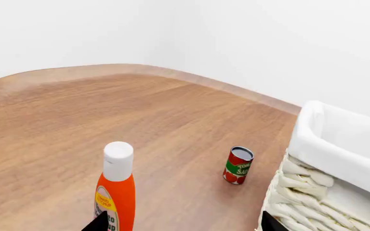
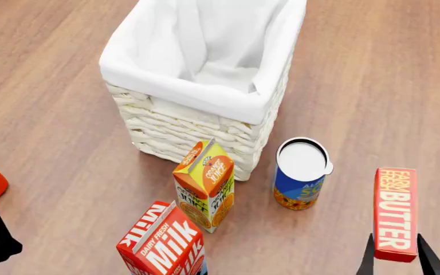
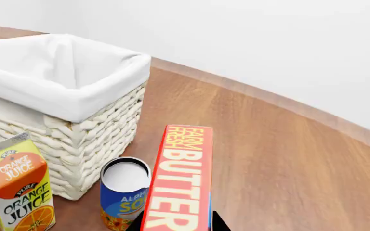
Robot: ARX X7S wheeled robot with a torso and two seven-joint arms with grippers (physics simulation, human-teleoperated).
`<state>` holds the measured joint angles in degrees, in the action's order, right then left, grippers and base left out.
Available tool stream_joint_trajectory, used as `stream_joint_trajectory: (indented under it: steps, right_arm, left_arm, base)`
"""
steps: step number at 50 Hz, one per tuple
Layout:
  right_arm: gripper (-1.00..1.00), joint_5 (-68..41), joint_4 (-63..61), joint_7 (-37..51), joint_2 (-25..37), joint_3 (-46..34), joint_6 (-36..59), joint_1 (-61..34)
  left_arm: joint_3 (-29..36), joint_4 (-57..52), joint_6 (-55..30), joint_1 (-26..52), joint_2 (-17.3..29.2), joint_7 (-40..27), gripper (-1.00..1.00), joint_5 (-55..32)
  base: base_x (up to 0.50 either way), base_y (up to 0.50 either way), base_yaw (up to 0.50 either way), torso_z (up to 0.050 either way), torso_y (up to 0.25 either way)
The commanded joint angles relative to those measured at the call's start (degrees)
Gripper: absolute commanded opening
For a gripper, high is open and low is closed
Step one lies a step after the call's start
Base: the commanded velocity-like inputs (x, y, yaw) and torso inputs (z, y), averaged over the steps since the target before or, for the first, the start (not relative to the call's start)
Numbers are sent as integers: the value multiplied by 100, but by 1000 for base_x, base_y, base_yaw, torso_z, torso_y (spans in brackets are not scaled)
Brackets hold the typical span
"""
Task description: Pick up the butter and put it in the basket.
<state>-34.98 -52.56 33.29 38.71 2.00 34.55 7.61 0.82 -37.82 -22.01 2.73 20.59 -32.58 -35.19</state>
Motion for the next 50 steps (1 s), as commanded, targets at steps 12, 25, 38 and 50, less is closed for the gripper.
stream_joint_trajectory:
  steps: [12, 25, 38, 50]
  right_arm:
    - [-100, -1648, -106, 383, 640, 1126, 1546, -1690]
    - [-100, -2120, 964, 443, 819, 310, 2354, -3668]
    - [-100, -2089, 2247, 27, 715, 63, 2402, -4650]
    - [-100, -2070, 3381, -225, 603, -575, 2975, -6106]
  left_arm:
    - [-33, 28, 68, -28, -133, 199, 100, 93]
    - [47, 210, 191, 36, -157, 274, 100, 169]
    - [-9, 224, 179, 107, -158, 200, 100, 83]
    - [-76, 193, 181, 88, -128, 156, 100, -6]
  base:
    - [0, 0, 0, 0, 1]
    - [0, 0, 0, 1, 2]
    - [0, 0, 0, 0, 2]
    - [0, 0, 0, 1, 1]
